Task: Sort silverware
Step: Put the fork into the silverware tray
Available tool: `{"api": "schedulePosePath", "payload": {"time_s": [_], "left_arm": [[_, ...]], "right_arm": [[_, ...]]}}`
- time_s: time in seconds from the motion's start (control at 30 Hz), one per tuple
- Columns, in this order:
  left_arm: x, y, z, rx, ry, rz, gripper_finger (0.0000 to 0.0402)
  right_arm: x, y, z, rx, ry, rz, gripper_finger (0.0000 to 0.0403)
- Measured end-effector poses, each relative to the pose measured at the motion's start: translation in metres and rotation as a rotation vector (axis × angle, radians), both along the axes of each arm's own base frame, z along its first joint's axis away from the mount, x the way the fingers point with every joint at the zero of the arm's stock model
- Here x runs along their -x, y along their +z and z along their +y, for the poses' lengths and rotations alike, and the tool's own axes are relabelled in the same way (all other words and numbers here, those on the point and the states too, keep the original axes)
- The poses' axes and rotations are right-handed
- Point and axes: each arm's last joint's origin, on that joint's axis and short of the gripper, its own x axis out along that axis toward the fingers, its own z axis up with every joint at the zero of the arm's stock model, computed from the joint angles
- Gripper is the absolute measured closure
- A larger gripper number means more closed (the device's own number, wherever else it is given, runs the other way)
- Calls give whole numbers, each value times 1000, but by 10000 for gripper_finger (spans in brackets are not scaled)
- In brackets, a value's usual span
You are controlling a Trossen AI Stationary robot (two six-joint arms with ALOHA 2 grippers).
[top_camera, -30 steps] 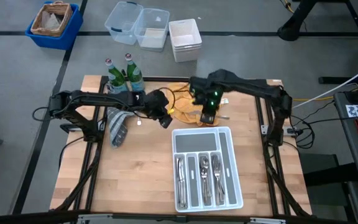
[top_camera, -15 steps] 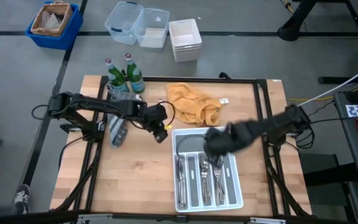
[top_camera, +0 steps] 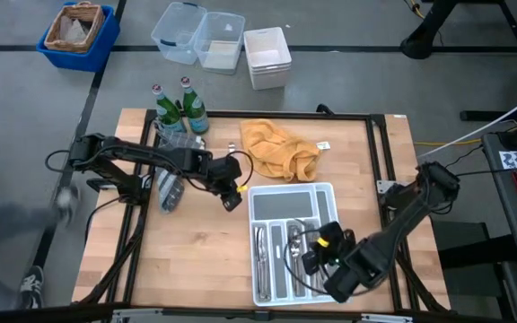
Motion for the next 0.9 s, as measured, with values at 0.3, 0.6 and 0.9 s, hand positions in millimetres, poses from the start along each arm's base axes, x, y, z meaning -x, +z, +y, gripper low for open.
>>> {"api": "schedulePosePath", "payload": {"time_s": [0.3,0.6,0.9], "left_arm": [[0,0,-9,7,-19,1,334],[0,0,-12,29,5,3,334],[0,0,-12,34,12,4,334]], "right_arm": [[20,-64,14,-89,-110,-217,391],[32,-97,15,-153,-142,-235,391],[32,-121,21,-168,-142,-112,391]]}}
